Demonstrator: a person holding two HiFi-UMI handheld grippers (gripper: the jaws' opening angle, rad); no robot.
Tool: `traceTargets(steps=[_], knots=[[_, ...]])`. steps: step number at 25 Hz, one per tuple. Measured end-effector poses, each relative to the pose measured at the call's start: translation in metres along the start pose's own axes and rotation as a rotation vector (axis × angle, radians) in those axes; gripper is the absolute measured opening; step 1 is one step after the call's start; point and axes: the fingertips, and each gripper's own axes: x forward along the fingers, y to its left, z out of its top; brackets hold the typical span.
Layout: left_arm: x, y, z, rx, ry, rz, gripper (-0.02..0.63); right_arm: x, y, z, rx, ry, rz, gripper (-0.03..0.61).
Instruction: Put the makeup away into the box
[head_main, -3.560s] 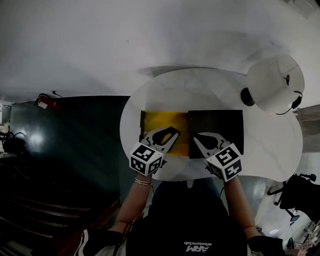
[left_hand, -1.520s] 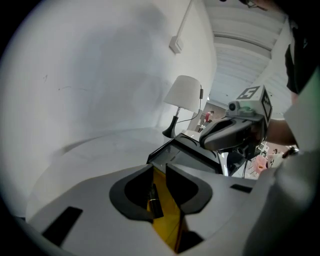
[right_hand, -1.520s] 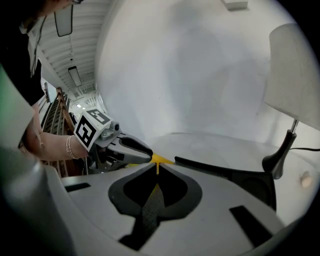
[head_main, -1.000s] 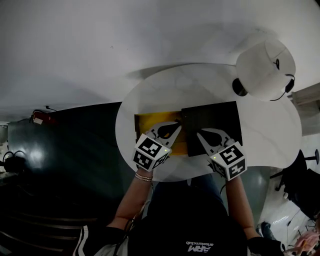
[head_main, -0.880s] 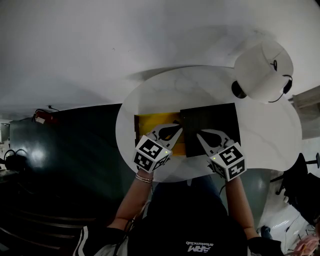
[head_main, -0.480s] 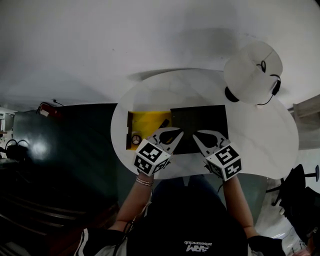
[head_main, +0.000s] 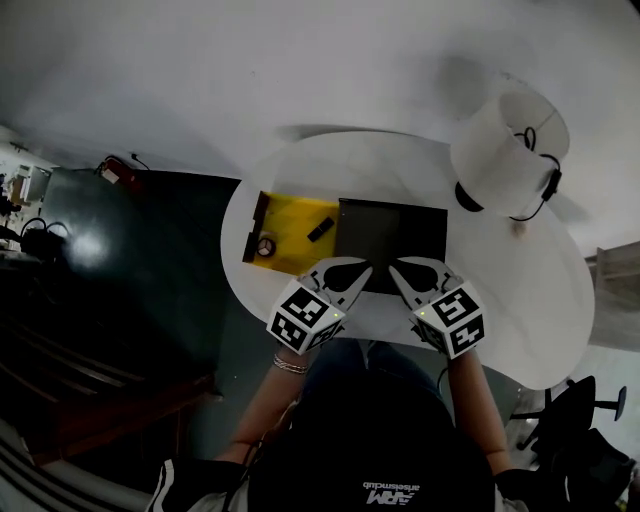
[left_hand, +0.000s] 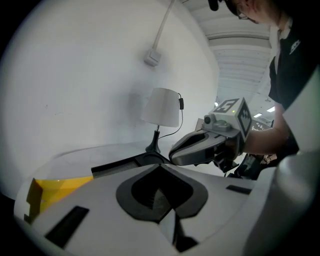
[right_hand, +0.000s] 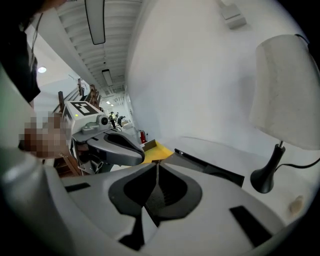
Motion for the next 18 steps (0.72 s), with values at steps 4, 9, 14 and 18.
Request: traceTargets(steps=[4, 9, 14, 18], knots=[[-0.002, -0.017, -0.001, 0.006, -0.006, 0.017, 0.017, -0.008, 0.004, -0.004, -0.019, -0.003, 0.033, 0.031], [-0.005, -0.036, 0.000, 0.029, -0.010, 0.013, 0.017, -0.020, 0.007, -0.008, -0.005, -0.021, 0.031, 0.031], [-0.007, -0.054, -0.003, 0.044, -0.007, -0.029, 0.018, -0.033, 0.012, -0.013, 0.037, -0.058, -0.009, 0.031], [-0.008, -0.071, -0.004, 0.062, -0.013, -0.073, 0.017, -0.048, 0.016, -0.021, 0.056, -0.065, -0.056, 0.031]])
